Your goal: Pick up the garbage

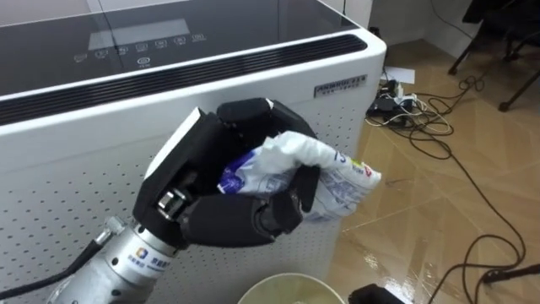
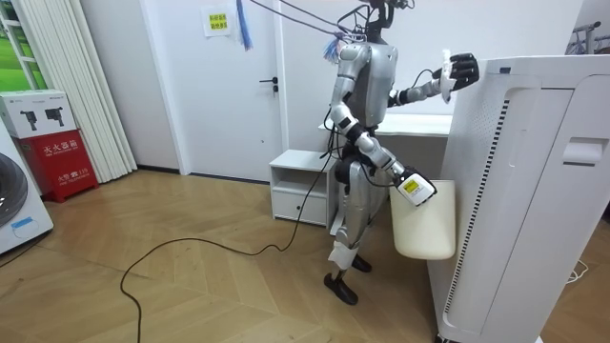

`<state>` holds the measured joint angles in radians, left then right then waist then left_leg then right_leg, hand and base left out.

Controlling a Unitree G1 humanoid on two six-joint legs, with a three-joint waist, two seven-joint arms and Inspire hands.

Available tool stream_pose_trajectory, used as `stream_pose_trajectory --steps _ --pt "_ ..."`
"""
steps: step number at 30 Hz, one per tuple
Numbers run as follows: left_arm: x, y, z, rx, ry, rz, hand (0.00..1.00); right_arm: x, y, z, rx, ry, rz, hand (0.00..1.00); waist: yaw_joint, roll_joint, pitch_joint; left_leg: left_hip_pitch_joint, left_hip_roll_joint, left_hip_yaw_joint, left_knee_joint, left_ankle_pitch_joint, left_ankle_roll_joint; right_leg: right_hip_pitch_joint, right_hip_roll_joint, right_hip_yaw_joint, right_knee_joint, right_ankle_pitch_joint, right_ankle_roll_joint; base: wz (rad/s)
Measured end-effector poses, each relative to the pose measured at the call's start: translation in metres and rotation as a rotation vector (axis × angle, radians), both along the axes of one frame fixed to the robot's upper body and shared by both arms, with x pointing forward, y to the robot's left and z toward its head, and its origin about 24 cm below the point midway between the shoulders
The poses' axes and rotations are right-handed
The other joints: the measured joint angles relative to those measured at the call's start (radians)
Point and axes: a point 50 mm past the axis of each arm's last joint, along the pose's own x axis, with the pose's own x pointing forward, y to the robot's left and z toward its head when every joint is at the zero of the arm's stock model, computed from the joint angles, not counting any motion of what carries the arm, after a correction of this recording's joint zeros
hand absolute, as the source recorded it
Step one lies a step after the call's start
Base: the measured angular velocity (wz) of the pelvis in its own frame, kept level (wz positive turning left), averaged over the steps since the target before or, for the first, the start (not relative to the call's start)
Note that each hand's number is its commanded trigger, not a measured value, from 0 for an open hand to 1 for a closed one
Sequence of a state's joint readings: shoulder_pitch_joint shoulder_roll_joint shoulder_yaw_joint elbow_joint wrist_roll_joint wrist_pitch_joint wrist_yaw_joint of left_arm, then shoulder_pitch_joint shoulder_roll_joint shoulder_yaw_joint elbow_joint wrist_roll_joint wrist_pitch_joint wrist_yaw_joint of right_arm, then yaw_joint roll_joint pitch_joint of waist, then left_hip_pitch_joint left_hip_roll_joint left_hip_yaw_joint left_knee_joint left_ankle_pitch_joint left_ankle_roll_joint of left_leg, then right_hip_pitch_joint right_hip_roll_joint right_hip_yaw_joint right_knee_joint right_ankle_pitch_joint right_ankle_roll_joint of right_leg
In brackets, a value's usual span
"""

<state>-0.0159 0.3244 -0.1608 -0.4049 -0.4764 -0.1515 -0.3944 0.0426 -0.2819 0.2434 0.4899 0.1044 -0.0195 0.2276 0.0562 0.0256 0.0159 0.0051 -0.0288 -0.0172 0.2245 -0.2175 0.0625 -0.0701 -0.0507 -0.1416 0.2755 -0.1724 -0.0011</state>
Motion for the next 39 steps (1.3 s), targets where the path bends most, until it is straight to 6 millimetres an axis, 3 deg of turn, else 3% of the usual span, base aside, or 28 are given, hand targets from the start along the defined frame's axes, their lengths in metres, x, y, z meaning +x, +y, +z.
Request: stream_pose_trajectory --steps 7,13,19,28,29,30,31,34,39 --pt "0.008 0.004 -0.021 0.032 0.097 0.003 1.00 0.005 0.000 0.002 0.004 -0.013 -0.007 1.00 0.006 0.007 0.0044 -0.034 0.001 -0.007 0.005 0.006 -0.009 -0.025 -0.005 -0.023 0.007 0.003 -0.005 0.09" --pt "0.013 0.003 -0.064 0.223 0.234 0.068 1.00 0.017 0.001 0.004 -0.013 -0.024 -0.011 1.00 -0.001 0.010 0.0064 -0.121 0.001 -0.015 0.035 0.012 -0.014 -0.098 -0.007 -0.039 0.023 0.008 -0.012 0.08" --pt "0.014 -0.001 -0.099 0.256 0.375 0.081 1.00 0.027 -0.003 0.005 -0.034 -0.026 -0.026 1.00 0.000 0.013 0.0085 -0.165 0.001 -0.027 0.050 0.013 -0.015 -0.129 -0.010 -0.056 0.022 0.010 -0.014 0.10" --pt "0.011 -0.002 -0.127 0.307 0.487 0.070 1.00 0.028 -0.004 0.003 -0.035 -0.014 -0.035 1.00 -0.002 0.007 0.0119 -0.216 0.000 -0.020 0.051 0.016 -0.016 -0.183 -0.014 -0.054 0.034 0.010 -0.014 0.01" --pt "0.009 -0.005 -0.130 0.326 0.489 0.060 0.77 0.032 -0.004 0.004 -0.037 -0.017 -0.034 1.00 -0.003 0.005 0.0127 -0.223 0.000 -0.018 0.051 0.017 -0.016 -0.192 -0.014 -0.052 0.036 0.010 -0.015 -0.03" --pt "0.008 -0.009 -0.132 0.352 0.490 0.048 0.26 0.035 -0.003 0.002 -0.042 -0.007 -0.033 1.00 -0.006 0.002 0.0141 -0.223 0.000 -0.017 0.051 0.018 -0.016 -0.193 -0.014 -0.051 0.035 0.010 -0.015 0.00" --pt "0.007 -0.011 -0.133 0.363 0.490 0.039 0.00 0.036 -0.003 0.002 -0.043 -0.001 -0.032 1.00 -0.007 0.000 0.0139 -0.223 0.000 -0.017 0.051 0.018 -0.016 -0.192 -0.014 -0.051 0.035 0.010 -0.015 0.00" --pt "0.003 -0.021 -0.143 0.408 0.506 0.006 0.00 0.042 0.001 0.003 -0.051 -0.002 -0.019 1.00 -0.007 -0.007 0.0182 -0.223 0.000 -0.015 0.050 0.018 -0.016 -0.192 -0.014 -0.052 0.034 0.010 -0.015 0.00" --pt "0.000 -0.019 -0.155 0.449 0.548 0.004 0.00 0.043 0.005 0.003 -0.027 -0.002 -0.018 1.00 -0.016 -0.017 0.0223 -0.235 0.001 -0.006 0.052 0.018 -0.016 -0.198 -0.015 -0.057 0.033 0.010 -0.015 0.03"
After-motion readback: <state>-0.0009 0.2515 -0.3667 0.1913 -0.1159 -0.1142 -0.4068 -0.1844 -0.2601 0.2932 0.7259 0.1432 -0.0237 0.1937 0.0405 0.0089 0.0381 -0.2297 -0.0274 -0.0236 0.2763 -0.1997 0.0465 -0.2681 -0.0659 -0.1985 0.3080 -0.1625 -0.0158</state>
